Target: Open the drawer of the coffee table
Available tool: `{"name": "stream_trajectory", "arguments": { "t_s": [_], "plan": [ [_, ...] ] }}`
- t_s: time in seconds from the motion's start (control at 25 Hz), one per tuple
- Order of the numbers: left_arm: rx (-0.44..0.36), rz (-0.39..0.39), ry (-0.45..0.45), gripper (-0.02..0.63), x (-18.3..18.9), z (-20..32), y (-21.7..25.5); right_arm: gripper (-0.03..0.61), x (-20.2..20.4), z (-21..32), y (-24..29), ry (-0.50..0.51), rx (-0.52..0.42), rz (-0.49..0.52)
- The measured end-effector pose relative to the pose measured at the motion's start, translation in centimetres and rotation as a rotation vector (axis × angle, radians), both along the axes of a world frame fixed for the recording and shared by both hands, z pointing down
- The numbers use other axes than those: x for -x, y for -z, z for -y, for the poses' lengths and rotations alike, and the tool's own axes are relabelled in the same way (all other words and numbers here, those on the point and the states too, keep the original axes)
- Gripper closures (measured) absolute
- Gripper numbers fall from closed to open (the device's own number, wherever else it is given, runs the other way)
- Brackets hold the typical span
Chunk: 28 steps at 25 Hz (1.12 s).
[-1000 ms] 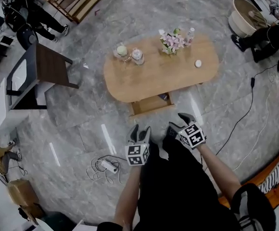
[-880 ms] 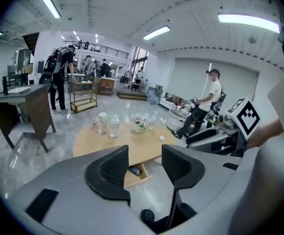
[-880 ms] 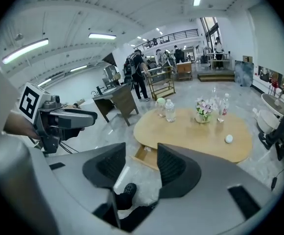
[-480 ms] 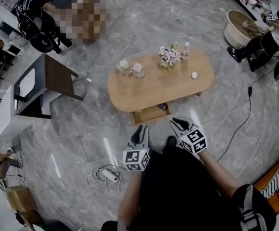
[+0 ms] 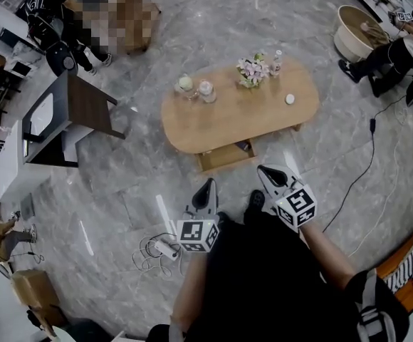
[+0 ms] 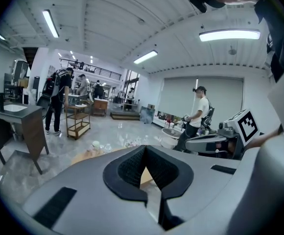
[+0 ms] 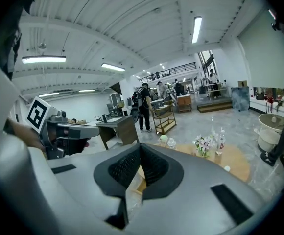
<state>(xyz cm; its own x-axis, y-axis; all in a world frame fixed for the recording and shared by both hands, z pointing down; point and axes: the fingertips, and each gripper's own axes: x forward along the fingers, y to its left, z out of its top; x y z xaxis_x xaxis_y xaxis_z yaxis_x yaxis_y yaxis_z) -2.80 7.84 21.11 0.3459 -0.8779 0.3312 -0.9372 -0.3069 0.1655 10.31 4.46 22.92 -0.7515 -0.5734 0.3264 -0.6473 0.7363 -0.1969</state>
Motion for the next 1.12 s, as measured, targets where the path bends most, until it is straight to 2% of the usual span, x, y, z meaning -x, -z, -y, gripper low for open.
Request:
{"name": "stream_trajectory", "arguments": {
  "t_s": [0.4,0.6,0.8,0.96,1.12],
  "plan": [
    [-0.067,0.012,-0.090,0.600,3.0,-5.6,2.5,0.567,3.0,-5.1,2.4,-0.007,-0.041,0.039],
    [-0.085,0.012,-0.141,0.600,6.0,-9.8,3.9,0.566,5.6,-8.8,5.4,-0.074,-0.049,0.086],
    [-0.119,-0.044,-0.166,0.600,8.1,-13.0,5.3,0.566,8.0,-12.7,8.0,-0.083,-0.084,0.093],
    [-0.142,-0.093,-0.226,0.600,9.1,-14.7,5.6,0.566,9.1,-15.8,9.2,-0.103,-0.107,0.067],
    [-0.135,-0.085,-0.261,0.600,9.7,-15.6,5.5,0.568,9.0,-17.9,9.2,-0.146,-0.087,0.092]
  ]
}}
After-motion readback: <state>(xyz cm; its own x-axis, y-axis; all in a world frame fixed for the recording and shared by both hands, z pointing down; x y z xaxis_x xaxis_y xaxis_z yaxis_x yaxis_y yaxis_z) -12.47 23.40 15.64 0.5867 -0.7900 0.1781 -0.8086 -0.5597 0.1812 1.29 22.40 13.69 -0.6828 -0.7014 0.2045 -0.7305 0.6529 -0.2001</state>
